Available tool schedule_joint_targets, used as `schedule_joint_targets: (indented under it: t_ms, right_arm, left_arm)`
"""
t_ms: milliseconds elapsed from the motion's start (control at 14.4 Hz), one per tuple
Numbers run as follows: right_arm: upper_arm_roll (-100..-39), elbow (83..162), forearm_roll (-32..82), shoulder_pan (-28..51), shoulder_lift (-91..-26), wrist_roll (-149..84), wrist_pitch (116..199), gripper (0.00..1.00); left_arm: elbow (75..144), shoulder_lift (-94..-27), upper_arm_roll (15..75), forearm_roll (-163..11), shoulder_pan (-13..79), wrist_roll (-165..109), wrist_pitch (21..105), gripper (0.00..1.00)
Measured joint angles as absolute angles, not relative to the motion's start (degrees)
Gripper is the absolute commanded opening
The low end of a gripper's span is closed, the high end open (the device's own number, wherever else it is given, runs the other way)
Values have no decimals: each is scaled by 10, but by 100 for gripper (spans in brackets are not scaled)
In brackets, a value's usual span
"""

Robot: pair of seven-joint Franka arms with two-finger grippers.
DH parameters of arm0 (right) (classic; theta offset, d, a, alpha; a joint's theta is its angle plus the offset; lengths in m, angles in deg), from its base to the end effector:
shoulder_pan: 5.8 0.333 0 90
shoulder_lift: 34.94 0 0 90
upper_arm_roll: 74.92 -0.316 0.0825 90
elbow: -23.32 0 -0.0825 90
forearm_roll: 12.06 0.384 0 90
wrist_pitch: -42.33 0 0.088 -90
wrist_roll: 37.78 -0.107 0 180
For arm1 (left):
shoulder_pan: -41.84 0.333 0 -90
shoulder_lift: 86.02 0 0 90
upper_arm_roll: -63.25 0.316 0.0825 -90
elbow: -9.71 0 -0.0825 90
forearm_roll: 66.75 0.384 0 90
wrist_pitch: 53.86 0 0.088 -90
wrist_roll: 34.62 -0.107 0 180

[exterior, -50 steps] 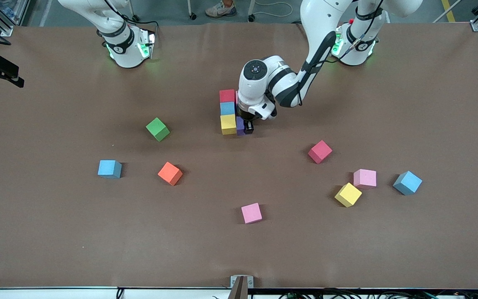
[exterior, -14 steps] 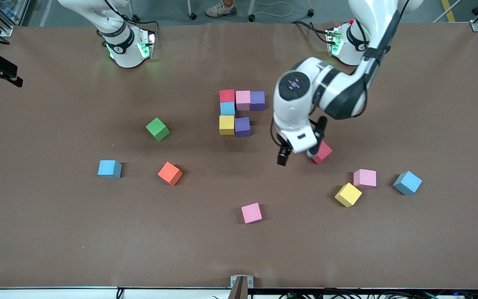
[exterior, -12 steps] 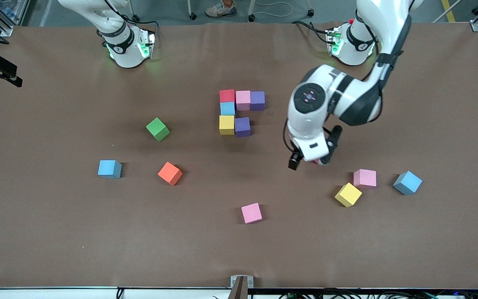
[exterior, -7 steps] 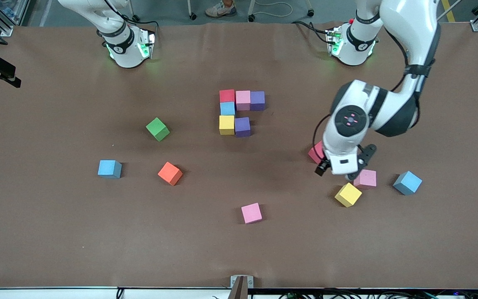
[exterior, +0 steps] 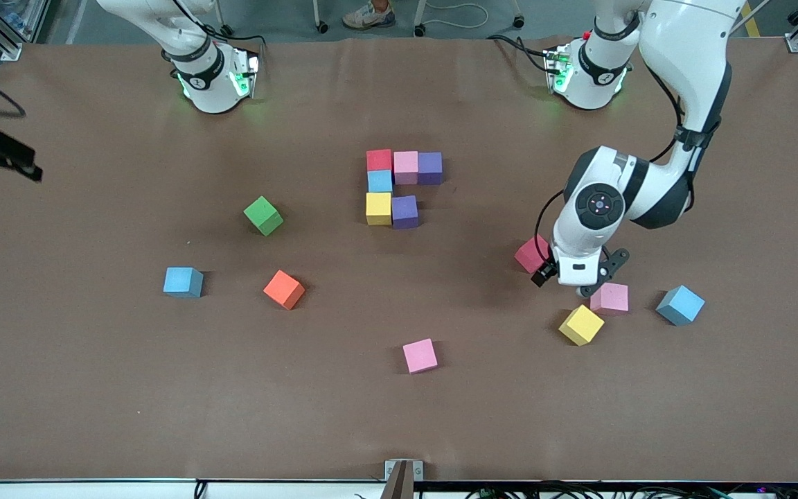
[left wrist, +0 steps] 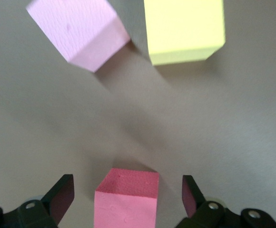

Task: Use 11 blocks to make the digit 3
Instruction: 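Move the left gripper to the pink cube while the right gripper reaches orange, then grasp the pink cube with the left gripper while the right gripper grasps orange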

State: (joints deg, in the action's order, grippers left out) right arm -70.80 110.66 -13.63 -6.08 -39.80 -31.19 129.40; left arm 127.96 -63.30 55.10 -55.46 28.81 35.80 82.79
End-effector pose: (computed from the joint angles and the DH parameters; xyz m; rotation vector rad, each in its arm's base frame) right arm 0.5721 -0.0453 0.5943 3.1129 0.0592 -0.1435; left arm 0.5458 -0.2084 0.2352 -2.8457 -1.0715 -0.0099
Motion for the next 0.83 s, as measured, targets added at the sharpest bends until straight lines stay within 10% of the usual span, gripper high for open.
schedule_joint_targets:
  t_ms: [486, 833]
  right_arm:
    - [-717, 1104, -136, 4, -518, -557, 1413, 100]
    - [-720, 1113, -94, 77, -593, -732, 1504, 100]
  left_arm:
    - [1316, -630, 545, -555, 291, 357, 866, 99]
    - [1346, -622, 527, -580, 292, 361, 906, 43]
